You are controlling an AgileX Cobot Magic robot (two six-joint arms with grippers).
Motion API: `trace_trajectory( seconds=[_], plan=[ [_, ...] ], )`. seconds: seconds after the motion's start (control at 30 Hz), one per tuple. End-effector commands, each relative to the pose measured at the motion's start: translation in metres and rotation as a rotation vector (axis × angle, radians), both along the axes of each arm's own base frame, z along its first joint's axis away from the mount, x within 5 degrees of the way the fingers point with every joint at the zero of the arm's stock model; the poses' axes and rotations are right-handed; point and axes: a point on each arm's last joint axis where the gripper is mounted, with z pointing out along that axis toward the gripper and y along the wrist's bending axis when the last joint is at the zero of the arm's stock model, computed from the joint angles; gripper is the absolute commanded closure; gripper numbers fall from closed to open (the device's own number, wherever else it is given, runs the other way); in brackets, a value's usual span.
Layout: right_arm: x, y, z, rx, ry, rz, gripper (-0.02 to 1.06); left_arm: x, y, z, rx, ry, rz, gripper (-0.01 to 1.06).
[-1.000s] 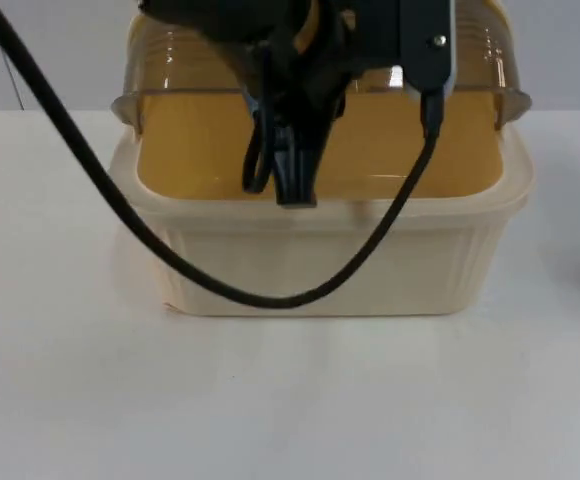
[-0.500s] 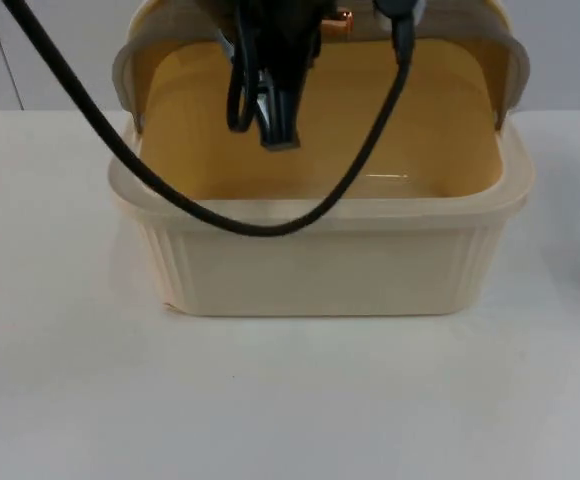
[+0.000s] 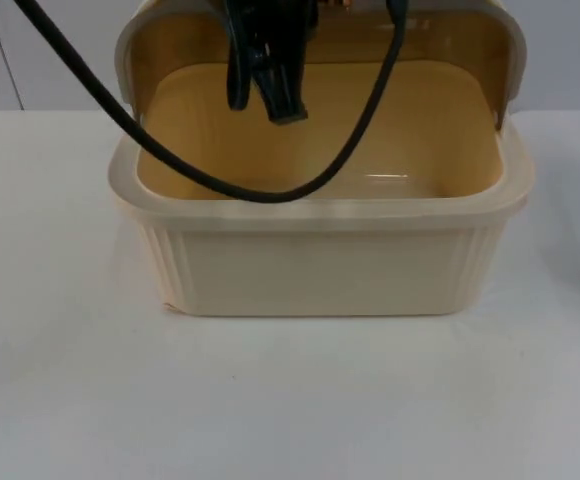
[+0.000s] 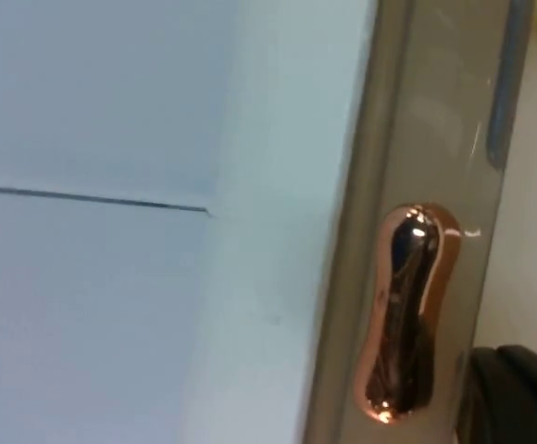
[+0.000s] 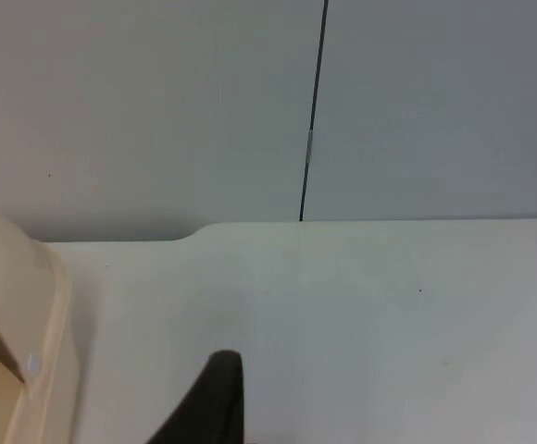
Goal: Open the box lid with the left hand, place the block into the box with the right hand, then close the box lid with the left hand.
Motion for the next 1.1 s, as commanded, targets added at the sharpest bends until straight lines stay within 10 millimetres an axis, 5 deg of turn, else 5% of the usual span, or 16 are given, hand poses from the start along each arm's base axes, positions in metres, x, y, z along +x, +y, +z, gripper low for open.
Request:
trace_trajectory(
  seconds=[0.0, 0.2, 0.37, 0.6, 0.77, 0.8, 1.07],
  plan=[
    [-0.001, 0.000, 0.003, 0.002, -0.007, -0.001, 0.00, -0.004, 0.000, 0.009, -0.041, 0.012, 0.037, 1.05],
    [-0.001, 0.000, 0.003, 0.002, -0.007, -0.001, 0.00, -0.022, 0.003, 0.020, -0.064, 0.095, 0.125, 1.05],
    [-0.001, 0.000, 0.003, -0.001, -0.011, 0.000, 0.00, -0.038, 0.013, 0.061, -0.365, 0.107, 0.278, 1.05],
    [-0.001, 0.000, 0.003, -0.001, -0.006, -0.002, 0.00, -0.055, 0.032, 0.102, -0.479, 0.034, 0.293, 1.05],
    [-0.001, 0.000, 0.003, -0.001, -0.006, -0.002, 0.00, -0.060, 0.078, 0.143, -0.665, -0.058, 0.407, 1.05],
    [-0.001, 0.000, 0.003, -0.001, -0.006, -0.002, 0.00, -0.060, 0.078, 0.143, -0.665, -0.058, 0.407, 1.05],
    [-0.001, 0.000, 0.003, 0.001, -0.007, -0.002, 0.00, -0.045, 0.173, 0.160, -0.937, -0.092, 0.739, 1.05]
  ],
)
